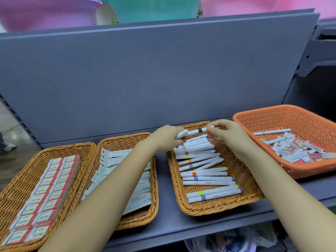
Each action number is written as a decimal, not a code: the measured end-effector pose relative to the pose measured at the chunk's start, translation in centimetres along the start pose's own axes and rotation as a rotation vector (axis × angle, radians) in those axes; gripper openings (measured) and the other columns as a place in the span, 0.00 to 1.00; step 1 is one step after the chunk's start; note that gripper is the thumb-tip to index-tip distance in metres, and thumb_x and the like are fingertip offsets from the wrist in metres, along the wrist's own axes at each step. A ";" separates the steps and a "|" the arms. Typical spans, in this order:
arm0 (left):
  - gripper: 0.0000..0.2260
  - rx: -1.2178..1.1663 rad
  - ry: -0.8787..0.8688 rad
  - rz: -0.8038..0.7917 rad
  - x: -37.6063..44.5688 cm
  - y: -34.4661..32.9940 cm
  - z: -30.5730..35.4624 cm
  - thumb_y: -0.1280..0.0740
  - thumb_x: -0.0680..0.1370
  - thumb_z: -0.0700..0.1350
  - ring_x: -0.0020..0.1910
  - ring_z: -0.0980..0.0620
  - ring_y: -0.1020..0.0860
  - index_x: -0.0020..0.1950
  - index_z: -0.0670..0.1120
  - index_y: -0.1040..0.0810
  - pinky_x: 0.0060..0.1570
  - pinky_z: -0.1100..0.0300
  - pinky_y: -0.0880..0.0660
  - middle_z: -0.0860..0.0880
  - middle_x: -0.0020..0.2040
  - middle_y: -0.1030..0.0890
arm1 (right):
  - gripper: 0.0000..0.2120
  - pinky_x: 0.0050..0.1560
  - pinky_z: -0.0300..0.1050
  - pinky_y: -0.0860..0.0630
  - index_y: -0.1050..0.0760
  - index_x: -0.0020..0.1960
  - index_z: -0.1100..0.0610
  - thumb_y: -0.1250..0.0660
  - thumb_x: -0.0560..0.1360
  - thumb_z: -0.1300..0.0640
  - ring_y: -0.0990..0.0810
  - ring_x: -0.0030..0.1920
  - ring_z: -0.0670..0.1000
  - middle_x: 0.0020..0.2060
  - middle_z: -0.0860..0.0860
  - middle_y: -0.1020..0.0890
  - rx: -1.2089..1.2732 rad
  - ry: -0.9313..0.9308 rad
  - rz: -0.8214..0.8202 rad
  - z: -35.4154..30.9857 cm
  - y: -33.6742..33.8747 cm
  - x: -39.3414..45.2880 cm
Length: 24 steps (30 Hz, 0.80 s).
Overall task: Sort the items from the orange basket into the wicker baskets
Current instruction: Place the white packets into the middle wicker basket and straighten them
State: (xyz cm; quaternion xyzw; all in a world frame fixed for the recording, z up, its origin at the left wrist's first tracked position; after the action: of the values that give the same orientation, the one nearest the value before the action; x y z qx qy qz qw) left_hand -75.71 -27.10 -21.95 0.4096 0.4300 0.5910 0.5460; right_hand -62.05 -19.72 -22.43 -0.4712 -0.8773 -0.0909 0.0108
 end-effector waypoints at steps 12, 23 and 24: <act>0.09 -0.068 -0.058 0.010 0.1 0.6 1.7 0.39 0.80 0.43 0.34 0.58 0.32 0.41 0.53 0.32 0.34 0.66 0.37 0.56 0.35 0.30 | 0.09 0.47 0.38 0.20 0.22 0.55 0.63 0.35 0.77 0.62 0.19 0.55 0.50 0.52 0.56 0.18 0.185 -0.080 -0.060 0.9 -2.7 -0.2; 0.04 0.017 -0.003 -0.003 0.5 -0.4 -0.2 0.37 0.79 0.47 0.38 0.56 0.30 0.50 0.47 0.27 0.34 0.66 0.36 0.53 0.40 0.28 | 0.03 0.44 0.36 0.22 0.25 0.50 0.53 0.36 0.77 0.59 0.18 0.46 0.43 0.44 0.46 0.18 -0.370 0.212 0.005 -4.6 0.7 -3.2; 0.03 0.026 0.005 -0.007 0.5 -0.5 -0.5 0.37 0.80 0.47 0.37 0.56 0.31 0.49 0.48 0.28 0.34 0.66 0.37 0.54 0.38 0.29 | 0.02 0.41 0.33 0.25 0.25 0.48 0.51 0.35 0.77 0.57 0.20 0.44 0.42 0.42 0.43 0.19 -0.594 0.252 -0.070 -5.2 0.1 -3.7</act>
State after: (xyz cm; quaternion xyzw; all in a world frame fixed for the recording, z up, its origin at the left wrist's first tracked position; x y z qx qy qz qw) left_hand -76.07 -26.65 -22.53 0.4139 0.4405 0.5844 0.5414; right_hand -60.29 -23.60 -17.73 -0.4084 -0.8198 -0.4008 -0.0217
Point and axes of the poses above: each hand's wrist, its own x-axis towards the middle knuckle, its own y-axis out of the back of the hand, z = x × y, the point moved 9 cm from there along x, towards the middle knuckle
